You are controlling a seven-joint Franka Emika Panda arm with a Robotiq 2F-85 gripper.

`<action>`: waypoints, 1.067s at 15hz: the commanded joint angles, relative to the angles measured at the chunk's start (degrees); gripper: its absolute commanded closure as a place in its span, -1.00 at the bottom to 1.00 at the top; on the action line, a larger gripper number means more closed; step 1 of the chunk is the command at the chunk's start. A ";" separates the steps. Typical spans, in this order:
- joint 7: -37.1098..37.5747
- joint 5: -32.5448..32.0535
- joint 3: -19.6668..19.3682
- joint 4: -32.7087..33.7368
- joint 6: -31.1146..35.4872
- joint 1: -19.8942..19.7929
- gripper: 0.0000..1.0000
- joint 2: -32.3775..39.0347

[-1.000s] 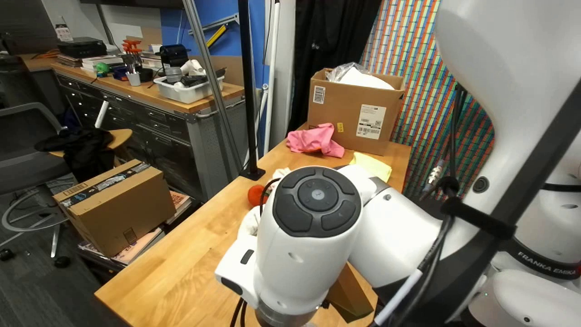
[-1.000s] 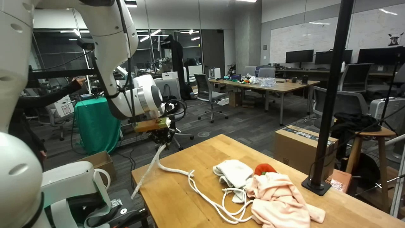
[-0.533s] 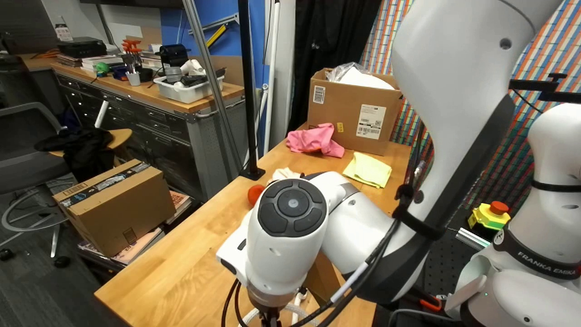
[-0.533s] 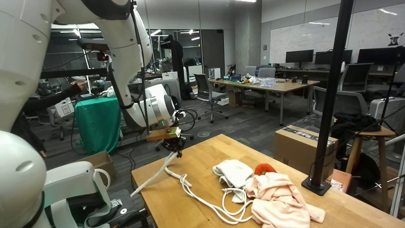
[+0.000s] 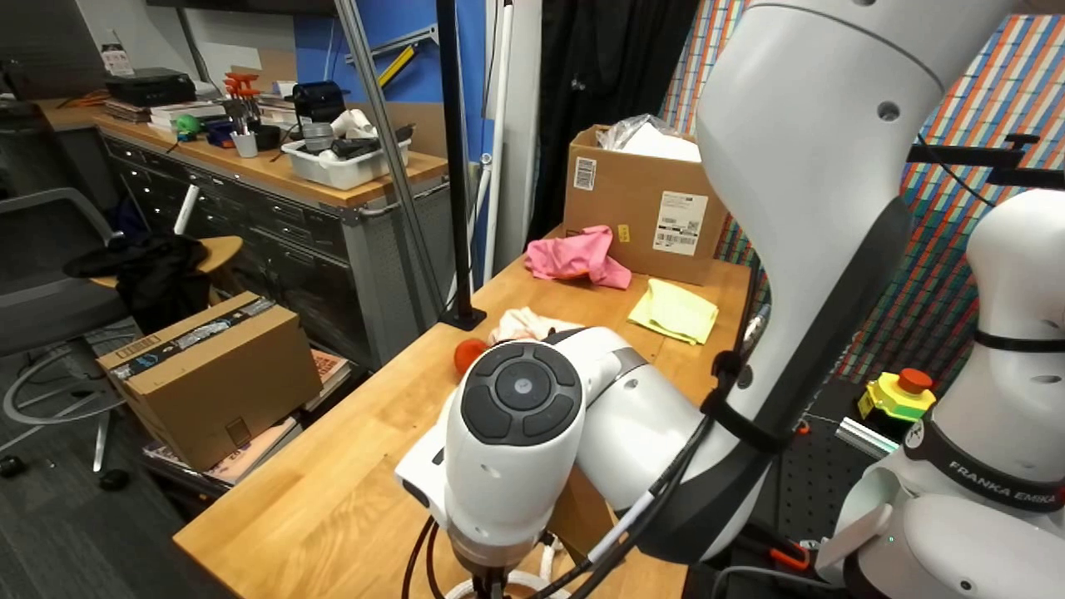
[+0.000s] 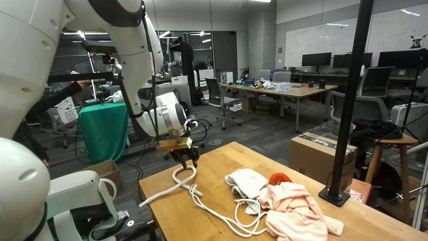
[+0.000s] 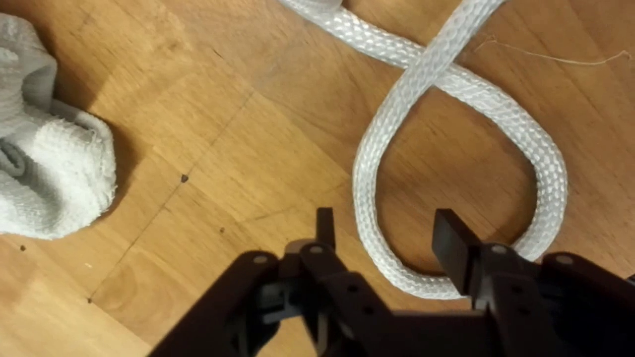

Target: Spread the objects on the table

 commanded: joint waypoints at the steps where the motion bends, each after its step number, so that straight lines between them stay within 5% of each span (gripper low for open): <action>1: -1.69 0.29 -0.92 -0.99 -1.15 1.05 -0.76 -2.89; 3: -1.30 -1.44 -2.05 -2.44 -2.57 1.55 -1.00 -5.49; 7: 0.70 -8.30 -4.37 -4.21 -8.08 0.85 -1.00 -9.55; 11: 0.14 -13.94 -3.72 -5.82 -11.90 -4.65 -1.00 -12.23; 16: 0.16 -18.74 -3.09 -6.86 -7.51 -12.30 -1.00 -12.40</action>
